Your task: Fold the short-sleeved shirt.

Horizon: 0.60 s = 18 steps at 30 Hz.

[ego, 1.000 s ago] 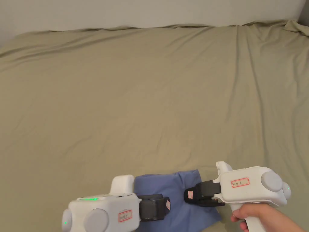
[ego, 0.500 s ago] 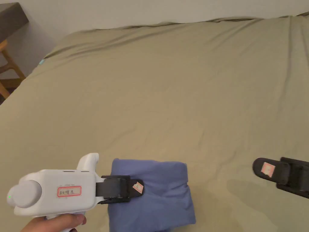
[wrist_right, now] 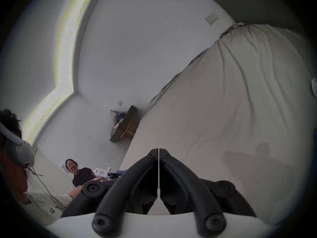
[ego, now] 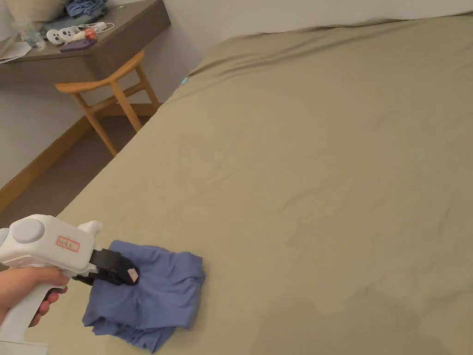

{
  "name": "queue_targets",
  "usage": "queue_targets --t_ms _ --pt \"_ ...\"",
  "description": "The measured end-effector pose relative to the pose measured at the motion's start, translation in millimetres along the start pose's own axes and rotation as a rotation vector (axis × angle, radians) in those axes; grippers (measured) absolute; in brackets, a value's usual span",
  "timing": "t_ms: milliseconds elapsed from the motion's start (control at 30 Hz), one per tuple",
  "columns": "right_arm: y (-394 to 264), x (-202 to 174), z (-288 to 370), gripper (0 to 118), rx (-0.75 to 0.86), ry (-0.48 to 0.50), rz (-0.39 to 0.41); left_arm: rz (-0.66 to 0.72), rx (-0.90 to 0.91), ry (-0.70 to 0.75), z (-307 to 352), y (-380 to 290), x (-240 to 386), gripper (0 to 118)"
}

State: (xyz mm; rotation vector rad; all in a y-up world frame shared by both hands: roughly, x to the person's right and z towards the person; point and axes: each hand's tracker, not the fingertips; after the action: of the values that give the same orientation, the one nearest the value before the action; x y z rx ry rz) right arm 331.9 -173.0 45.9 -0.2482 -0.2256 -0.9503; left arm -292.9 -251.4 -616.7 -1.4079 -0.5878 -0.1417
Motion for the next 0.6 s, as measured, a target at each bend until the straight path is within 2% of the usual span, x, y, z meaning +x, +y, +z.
queue_targets --t_ms 33,67,100,133,167,200,233,333,400,433,467,500,533,567,600 --pt "-0.3 -1.2 -2.8 3 -0.014 -0.021 0.011 0.014 0.010 0.027 -7.2 -2.4 1.3 57" --pt "-1.2 -4.0 -6.2 3 -0.030 -0.036 0.035 0.002 0.030 0.092 -14.6 -2.3 6.8 91" --pt "-2.5 -7.8 -8.9 3 -0.038 -0.048 0.056 -0.054 0.043 0.167 -21.2 -5.3 16.3 118" --pt "-3.1 -11.8 -11.7 3 -0.045 -0.057 0.072 -0.161 0.072 0.188 -23.5 -9.0 24.4 118" --pt "-3.6 -15.6 -13.4 3 -0.054 -0.064 0.086 -0.250 0.183 0.142 -13.2 -16.2 32.4 118" --pt "-4.4 -20.1 -14.1 3 -0.062 -0.079 0.115 -0.283 0.212 0.226 -4.3 -6.4 42.6 118" --pt "-4.8 -24.8 -14.5 3 -0.064 -0.105 0.155 -0.269 0.298 0.248 9.6 -5.1 52.6 118" --pt "-0.7 -38.1 -16.6 3 -0.058 -0.269 0.293 -0.191 0.507 0.143 50.1 -4.3 80.9 118" --pt "6.5 -41.8 -23.6 3 -0.026 -0.352 0.399 -0.163 0.574 0.080 83.0 1.7 114.2 118" --pt "13.6 -39.4 -29.1 3 -0.002 -0.346 0.419 -0.145 0.599 0.073 100.3 3.8 133.6 112" --pt "22.1 -37.7 -33.1 3 0.022 -0.333 0.409 -0.146 0.659 0.084 113.1 -0.8 151.6 95" --pt "34.7 -38.7 -37.3 3 0.035 -0.359 0.380 -0.160 0.759 0.124 129.0 -4.8 173.7 51" --pt "30.4 -37.0 -34.5 3 0.062 -0.406 0.382 -0.169 0.838 0.189 144.0 -7.7 196.1 13" --pt "31.1 -34.9 -34.5 3 0.103 -0.448 0.407 -0.183 0.884 0.220 155.1 -8.8 214.6 13" --pt "33.0 -33.0 -34.7 3 0.156 -0.491 0.464 -0.206 0.955 0.247 166.5 -14.7 236.7 7"
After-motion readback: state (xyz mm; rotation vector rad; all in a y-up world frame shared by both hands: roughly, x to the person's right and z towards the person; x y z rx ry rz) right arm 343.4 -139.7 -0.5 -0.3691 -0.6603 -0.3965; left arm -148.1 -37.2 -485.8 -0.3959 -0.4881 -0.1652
